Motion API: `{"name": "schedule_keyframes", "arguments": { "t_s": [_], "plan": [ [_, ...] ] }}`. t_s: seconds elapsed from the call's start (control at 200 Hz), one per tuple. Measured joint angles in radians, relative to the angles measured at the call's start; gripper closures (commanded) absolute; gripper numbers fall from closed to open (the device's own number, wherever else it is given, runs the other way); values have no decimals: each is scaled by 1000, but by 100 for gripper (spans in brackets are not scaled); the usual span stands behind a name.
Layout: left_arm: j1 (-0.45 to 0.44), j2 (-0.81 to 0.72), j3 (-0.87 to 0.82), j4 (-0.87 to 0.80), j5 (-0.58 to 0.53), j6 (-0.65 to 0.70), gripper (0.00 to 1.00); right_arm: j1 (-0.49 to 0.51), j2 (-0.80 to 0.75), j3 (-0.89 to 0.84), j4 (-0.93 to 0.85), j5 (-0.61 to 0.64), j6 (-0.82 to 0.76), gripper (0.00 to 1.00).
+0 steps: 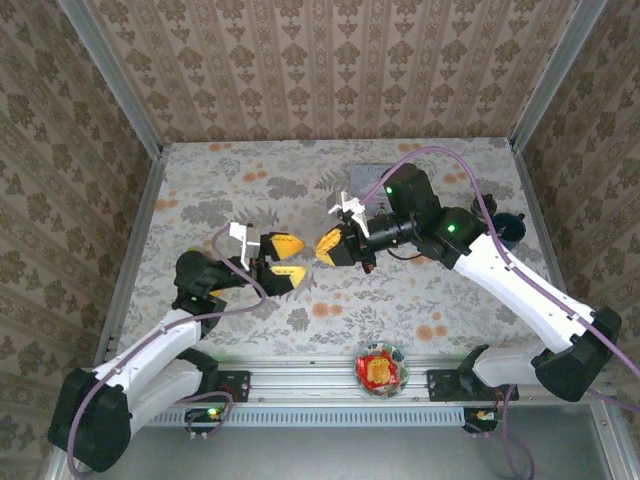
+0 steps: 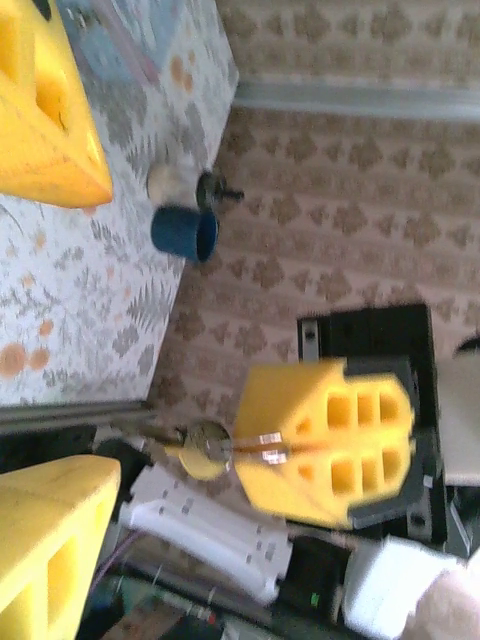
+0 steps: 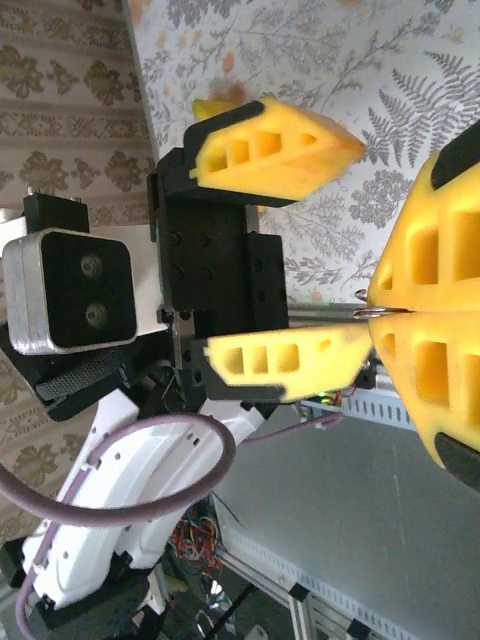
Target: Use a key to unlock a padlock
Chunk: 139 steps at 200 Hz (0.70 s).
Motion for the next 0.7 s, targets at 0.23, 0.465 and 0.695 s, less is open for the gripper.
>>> {"name": "schedule_keyframes", "arguments": {
  "t_s": [0.23,0.465,0.695],
  "plan": [
    [-66,36,34,36,79,1,46,-11,12,6,39,-49,-6,100],
    [-67,38,34,14,85,36,49,-13,26,6,70,-81,2,100],
    [-78,70,58,8,86,81,55,-13,50,6,80,-98,24,100]
  ]
}}
